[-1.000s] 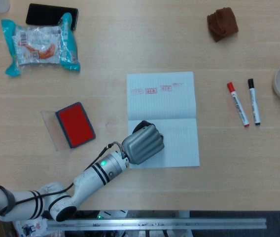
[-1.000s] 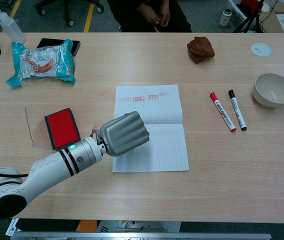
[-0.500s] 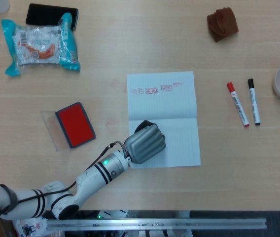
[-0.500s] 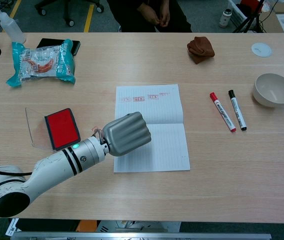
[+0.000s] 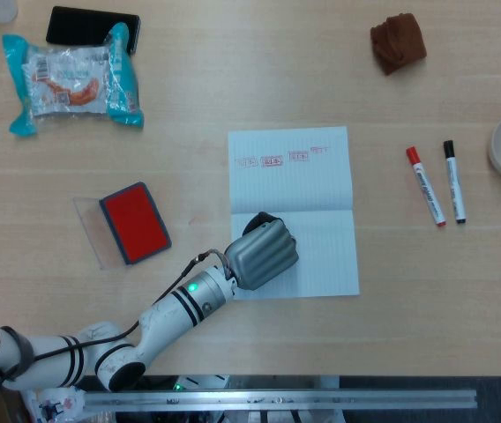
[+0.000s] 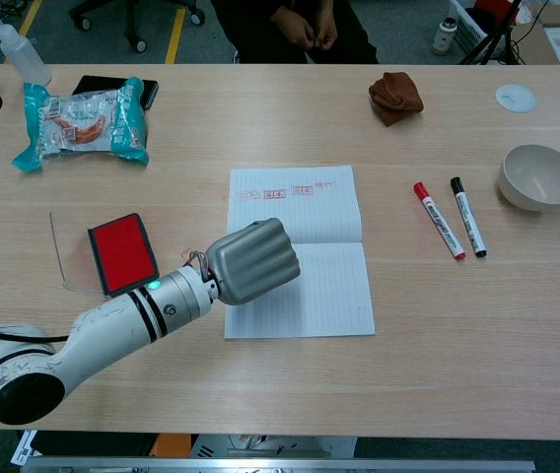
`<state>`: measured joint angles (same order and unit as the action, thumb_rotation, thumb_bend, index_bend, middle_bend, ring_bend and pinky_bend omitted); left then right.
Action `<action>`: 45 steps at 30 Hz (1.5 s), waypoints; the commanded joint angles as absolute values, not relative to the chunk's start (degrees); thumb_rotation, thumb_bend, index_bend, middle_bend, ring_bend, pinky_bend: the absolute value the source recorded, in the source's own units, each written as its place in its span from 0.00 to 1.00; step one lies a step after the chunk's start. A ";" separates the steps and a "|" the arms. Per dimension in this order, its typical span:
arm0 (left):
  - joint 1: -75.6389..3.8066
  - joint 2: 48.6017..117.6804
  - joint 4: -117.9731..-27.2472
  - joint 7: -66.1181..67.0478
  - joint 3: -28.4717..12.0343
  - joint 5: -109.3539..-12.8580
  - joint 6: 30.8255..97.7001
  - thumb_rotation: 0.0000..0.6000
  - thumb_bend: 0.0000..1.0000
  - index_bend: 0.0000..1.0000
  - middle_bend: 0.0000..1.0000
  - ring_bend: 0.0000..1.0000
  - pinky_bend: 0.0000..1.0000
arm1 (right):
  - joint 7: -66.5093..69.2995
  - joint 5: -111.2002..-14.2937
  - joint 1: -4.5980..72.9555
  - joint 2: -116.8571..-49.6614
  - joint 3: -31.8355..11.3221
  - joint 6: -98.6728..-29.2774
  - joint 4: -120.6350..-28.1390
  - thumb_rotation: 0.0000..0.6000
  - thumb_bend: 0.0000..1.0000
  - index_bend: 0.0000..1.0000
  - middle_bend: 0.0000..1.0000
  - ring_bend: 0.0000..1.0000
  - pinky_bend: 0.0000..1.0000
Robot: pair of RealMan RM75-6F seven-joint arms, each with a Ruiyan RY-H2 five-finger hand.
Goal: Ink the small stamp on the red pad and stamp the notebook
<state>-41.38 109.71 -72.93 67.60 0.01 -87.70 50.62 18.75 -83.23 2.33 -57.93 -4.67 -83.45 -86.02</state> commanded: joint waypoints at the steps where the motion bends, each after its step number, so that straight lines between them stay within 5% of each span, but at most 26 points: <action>1: -41.51 109.75 -72.95 67.95 0.00 -87.26 50.50 1.00 0.25 0.58 1.00 1.00 1.00 | 18.79 -83.22 2.28 -57.91 -4.69 -83.51 -85.99 1.00 0.29 0.40 0.39 0.32 0.38; 19: -40.14 101.63 -81.73 65.16 -0.75 -88.10 57.08 1.00 0.25 0.57 1.00 1.00 1.00 | 18.45 -83.82 2.44 -57.73 -4.96 -83.99 -86.91 1.00 0.29 0.40 0.39 0.32 0.38; 45: -36.41 100.17 -74.88 64.14 3.00 -86.18 58.27 1.00 0.25 0.55 1.00 1.00 1.00 | 17.23 -84.06 2.86 -57.71 -4.93 -83.73 -87.92 1.00 0.29 0.40 0.39 0.32 0.38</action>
<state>-36.44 100.15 -74.90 64.17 2.97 -86.16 58.25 17.23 -84.06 2.85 -57.71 -4.92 -83.72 -87.92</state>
